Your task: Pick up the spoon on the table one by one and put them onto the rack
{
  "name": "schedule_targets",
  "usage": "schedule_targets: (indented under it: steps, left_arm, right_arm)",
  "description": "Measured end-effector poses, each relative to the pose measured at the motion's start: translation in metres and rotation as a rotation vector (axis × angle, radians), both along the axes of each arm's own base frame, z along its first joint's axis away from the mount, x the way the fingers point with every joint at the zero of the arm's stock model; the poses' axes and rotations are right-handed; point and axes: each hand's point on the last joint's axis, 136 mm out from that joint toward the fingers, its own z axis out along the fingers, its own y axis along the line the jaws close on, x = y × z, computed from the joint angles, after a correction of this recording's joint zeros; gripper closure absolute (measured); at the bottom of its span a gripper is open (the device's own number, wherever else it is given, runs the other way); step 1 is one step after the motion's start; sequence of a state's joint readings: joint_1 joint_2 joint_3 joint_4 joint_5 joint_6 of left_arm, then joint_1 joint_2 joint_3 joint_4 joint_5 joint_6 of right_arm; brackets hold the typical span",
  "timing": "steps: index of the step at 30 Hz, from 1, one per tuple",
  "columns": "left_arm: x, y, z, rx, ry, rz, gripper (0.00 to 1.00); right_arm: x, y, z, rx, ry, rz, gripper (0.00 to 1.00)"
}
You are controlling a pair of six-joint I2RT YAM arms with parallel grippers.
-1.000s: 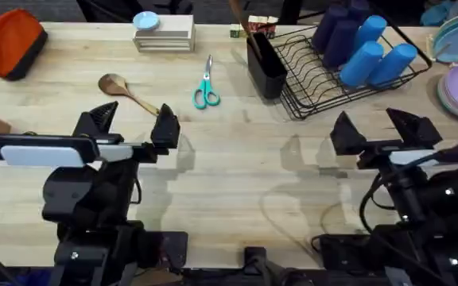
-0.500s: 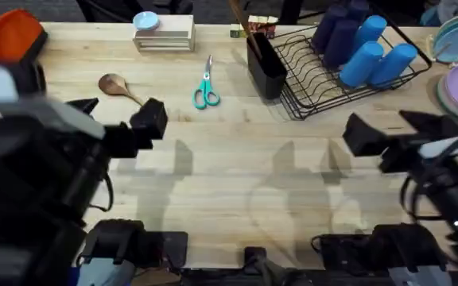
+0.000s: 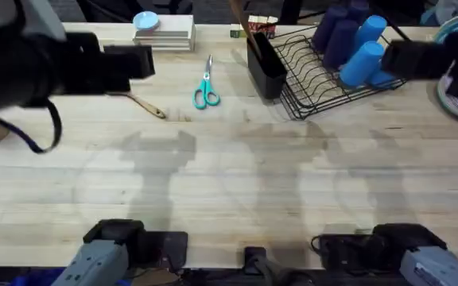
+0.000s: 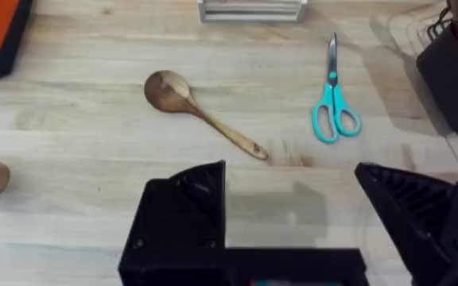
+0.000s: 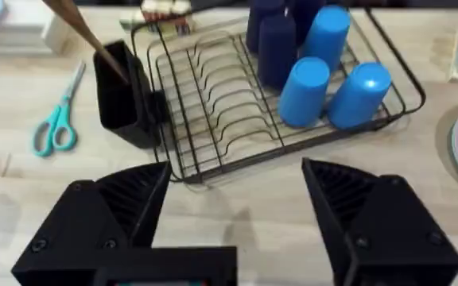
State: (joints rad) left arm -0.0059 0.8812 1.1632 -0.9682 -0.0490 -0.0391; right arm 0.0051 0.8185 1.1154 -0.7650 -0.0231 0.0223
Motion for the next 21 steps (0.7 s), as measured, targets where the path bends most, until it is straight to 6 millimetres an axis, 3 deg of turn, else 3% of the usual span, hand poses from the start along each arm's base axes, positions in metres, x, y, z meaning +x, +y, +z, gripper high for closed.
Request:
schedule_targets:
  steps: [8, 21]
  left_arm:
    - [0.009, -0.001, 0.012, -0.002, 0.097, -0.003, 0.008]
    - [0.01, -0.001, -0.003, -0.002, 0.175, -0.002, 0.008]
  right_arm:
    - [0.018, 0.0, -0.003, -0.001, 0.142, 0.0, 0.005]
    - [0.02, 0.0, -0.005, -0.001, 0.155, 0.0, 0.005]
